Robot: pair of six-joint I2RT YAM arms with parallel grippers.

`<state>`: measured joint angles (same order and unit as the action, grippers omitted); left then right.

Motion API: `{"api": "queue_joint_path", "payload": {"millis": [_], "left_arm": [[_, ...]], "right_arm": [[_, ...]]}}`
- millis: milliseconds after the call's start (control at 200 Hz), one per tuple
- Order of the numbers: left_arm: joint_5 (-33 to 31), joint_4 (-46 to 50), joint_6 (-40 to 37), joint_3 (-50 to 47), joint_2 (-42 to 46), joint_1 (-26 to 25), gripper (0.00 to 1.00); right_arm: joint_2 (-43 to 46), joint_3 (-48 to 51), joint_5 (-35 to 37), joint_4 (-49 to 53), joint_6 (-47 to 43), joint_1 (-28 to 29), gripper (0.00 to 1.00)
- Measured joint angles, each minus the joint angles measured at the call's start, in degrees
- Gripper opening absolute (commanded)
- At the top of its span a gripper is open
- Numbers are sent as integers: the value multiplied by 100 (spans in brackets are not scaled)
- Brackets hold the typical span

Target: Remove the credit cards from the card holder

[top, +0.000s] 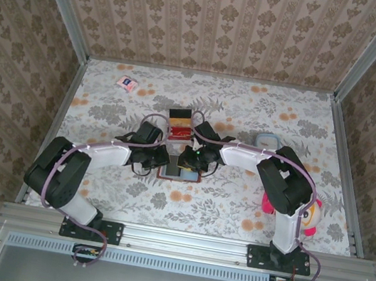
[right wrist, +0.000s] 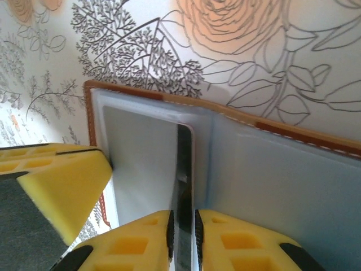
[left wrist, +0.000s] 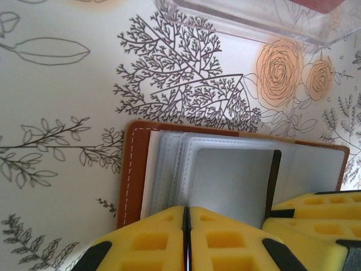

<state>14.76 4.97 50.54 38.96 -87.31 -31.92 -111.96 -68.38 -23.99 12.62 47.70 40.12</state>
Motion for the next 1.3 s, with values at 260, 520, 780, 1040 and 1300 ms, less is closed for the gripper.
{"api": "queue_joint_path", "payload": {"millis": [260, 520, 780, 1040, 1300], "left_arm": [[-2, -105, 0, -11, -24, 0, 9], [0, -118, -2, -11, -26, 2, 11], [-15, 138, -127, 31, 96, -26, 16], [-17, 345, -232, 81, 122, -31, 10], [2, 387, -275, 114, 125, -31, 7]], "right_arm": [[0, 63, -96, -68, -15, -39, 19], [-9, 74, -138, -66, -13, -74, 10], [-4, 101, -138, -74, 2, -98, 6], [87, 166, -46, -2, 2, -125, 6], [103, 186, -26, 39, 2, -129, 6]]}}
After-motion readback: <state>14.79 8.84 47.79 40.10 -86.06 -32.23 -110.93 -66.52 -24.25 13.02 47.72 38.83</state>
